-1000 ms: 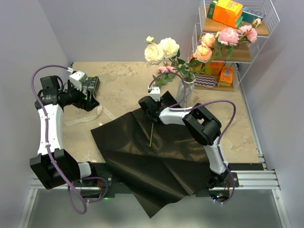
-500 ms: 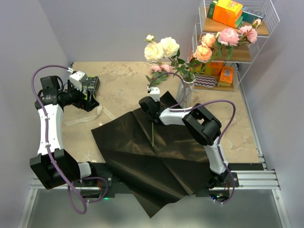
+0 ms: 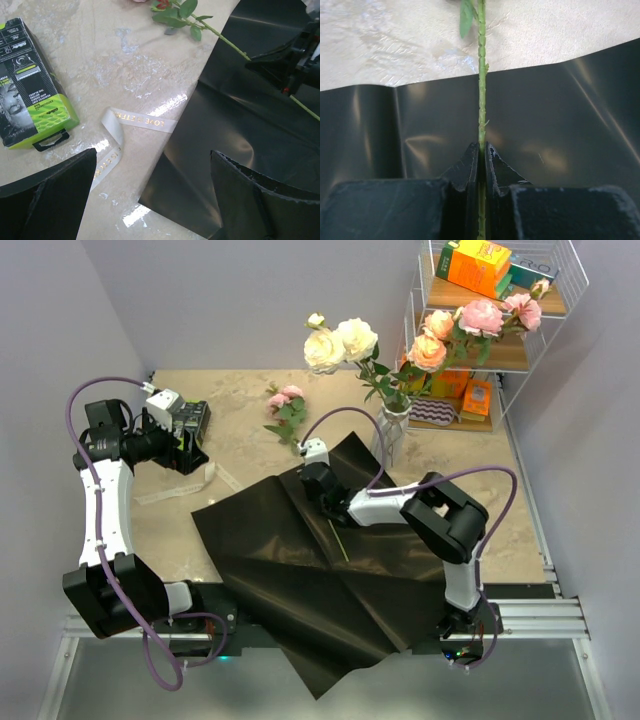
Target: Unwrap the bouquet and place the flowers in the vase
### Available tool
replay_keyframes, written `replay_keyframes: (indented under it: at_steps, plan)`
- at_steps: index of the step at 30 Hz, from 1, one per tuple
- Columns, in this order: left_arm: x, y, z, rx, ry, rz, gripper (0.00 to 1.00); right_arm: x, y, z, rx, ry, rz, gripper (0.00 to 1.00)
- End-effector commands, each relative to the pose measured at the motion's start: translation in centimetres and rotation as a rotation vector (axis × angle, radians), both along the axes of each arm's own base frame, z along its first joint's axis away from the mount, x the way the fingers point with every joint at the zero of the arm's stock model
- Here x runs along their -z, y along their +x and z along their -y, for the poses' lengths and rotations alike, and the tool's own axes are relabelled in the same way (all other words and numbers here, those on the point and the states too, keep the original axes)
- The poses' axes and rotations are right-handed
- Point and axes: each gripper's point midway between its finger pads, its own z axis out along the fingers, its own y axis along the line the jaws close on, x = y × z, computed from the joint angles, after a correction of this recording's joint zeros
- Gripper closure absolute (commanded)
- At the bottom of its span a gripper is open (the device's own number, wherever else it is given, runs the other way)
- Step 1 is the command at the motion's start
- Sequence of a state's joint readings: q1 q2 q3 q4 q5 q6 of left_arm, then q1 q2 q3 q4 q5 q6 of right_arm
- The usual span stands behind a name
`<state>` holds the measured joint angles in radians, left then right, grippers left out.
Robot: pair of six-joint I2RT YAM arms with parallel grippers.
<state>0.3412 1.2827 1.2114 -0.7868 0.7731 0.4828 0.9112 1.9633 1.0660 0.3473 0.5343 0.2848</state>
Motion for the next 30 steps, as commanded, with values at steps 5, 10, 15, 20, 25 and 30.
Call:
replay_keyframes:
  at_steps: [5, 10, 15, 20, 25, 30]
  plan:
    - [0.1, 0.1, -0.1, -0.003, -0.006, 0.016, 0.01, -2.0, -2.2, -0.9, -0.129, 0.1, 0.024, 0.99]
    - [0.3, 0.0, -0.1, -0.003, -0.001, 0.017, 0.01, -5.0, -2.7, -2.6, -0.168, 0.111, 0.1, 1.0]
    - [0.0, 0.1, -0.2, -0.005, 0.006, 0.025, 0.01, -12.0, -2.3, -4.5, -0.213, 0.143, 0.218, 1.0]
    - [0.0, -0.1, 0.0, -0.004, -0.002, 0.023, 0.01, -12.6, -3.1, -5.8, -0.29, 0.141, 0.171, 1.0]
    - [0.0, -0.4, 0.2, 0.003, -0.004, 0.026, 0.01, -7.4, -4.6, -5.0, -0.309, 0.073, 0.042, 1.0]
    - [0.1, -0.4, 0.1, 0.003, -0.001, 0.029, 0.01, -4.1, -6.7, -3.8, -0.351, 0.038, -0.052, 1.0]
